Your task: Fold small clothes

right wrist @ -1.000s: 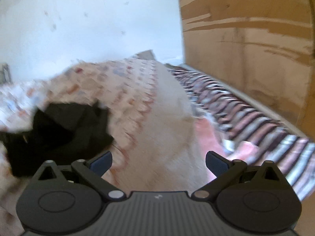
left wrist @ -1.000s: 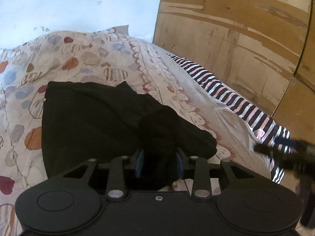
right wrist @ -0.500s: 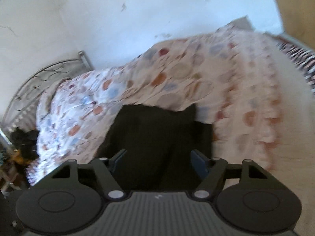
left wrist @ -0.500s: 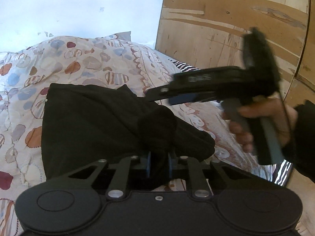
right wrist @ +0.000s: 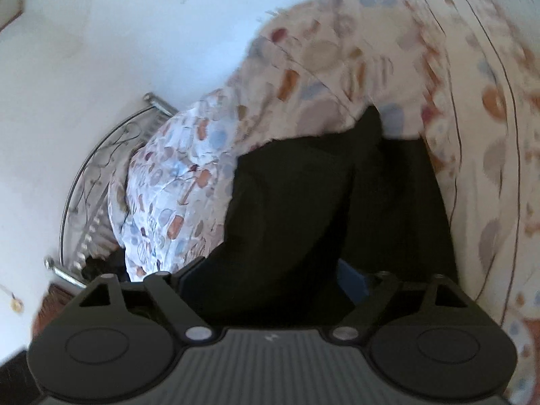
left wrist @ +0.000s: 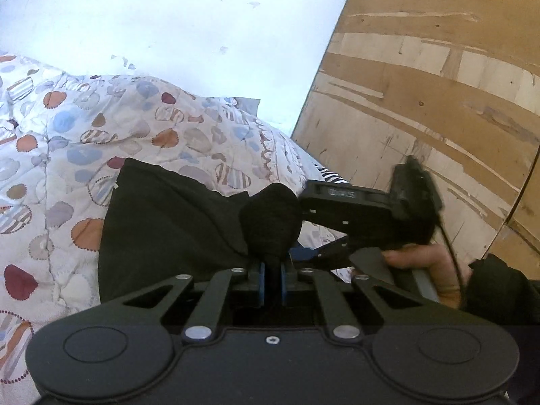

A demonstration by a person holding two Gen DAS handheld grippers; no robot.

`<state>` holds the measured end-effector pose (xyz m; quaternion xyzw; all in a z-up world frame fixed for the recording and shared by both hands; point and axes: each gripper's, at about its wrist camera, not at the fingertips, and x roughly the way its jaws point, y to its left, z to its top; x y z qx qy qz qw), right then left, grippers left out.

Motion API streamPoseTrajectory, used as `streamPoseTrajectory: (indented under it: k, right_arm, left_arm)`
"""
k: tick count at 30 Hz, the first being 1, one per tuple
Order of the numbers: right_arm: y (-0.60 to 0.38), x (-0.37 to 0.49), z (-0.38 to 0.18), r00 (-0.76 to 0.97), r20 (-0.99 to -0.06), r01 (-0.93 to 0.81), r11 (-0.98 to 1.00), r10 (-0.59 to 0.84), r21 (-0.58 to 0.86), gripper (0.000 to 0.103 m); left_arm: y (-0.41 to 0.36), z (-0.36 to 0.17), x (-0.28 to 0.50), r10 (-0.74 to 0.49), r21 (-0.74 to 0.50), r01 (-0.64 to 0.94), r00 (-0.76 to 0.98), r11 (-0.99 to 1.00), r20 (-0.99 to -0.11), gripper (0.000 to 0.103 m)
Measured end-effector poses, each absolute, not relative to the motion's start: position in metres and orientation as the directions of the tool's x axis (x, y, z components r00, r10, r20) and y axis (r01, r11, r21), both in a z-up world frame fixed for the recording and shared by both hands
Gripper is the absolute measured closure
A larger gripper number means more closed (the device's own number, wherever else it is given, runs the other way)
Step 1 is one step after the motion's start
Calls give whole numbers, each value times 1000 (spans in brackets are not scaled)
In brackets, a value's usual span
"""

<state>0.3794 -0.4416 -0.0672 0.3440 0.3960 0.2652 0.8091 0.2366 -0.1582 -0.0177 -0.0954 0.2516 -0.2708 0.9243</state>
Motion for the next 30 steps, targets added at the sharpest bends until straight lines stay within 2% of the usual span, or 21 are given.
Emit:
streamPoseTrajectory:
  k: [2, 5, 7, 8, 10, 14, 19, 25, 30]
  right_arm:
    - [-441, 387, -74, 559, -463, -118, 619, 687, 776, 24]
    - [-440, 399, -81, 589, -452, -78, 604, 670, 793, 45]
    - [-437, 408, -82, 606, -471, -66, 630, 641, 774, 81]
    - [-434, 411, -80, 627, -493, -70, 673, 603, 736, 89]
    - [-426, 412, -71, 659, -510, -111, 742, 553, 661, 90]
    - [-418, 398, -34, 742, -462, -226, 830, 486, 509, 91]
    - [-433, 386, -9, 780, -465, -236, 885, 419, 401, 91]
    - [-459, 382, -36, 771, -521, -151, 900, 366, 409, 91]
    - [-467, 385, -56, 753, -548, -138, 901, 365, 411, 91]
  left_arm:
    - [-163, -19, 236, -549, -300, 460, 722, 835, -421, 95]
    - [-170, -23, 233, -550, -277, 476, 711, 835, -438, 95]
    - [-173, -26, 231, -552, -267, 484, 703, 833, -448, 95]
    - [-176, -26, 230, -554, -260, 491, 699, 832, -453, 95]
    - [-180, -27, 229, -559, -250, 503, 695, 828, -452, 95]
    - [-196, -24, 231, -573, -225, 534, 690, 815, -442, 95]
    - [-223, -22, 235, -609, -212, 582, 662, 785, -437, 95]
    - [-245, -36, 247, -631, -269, 584, 603, 766, -488, 95]
    - [-252, -45, 257, -621, -268, 583, 569, 767, -540, 94]
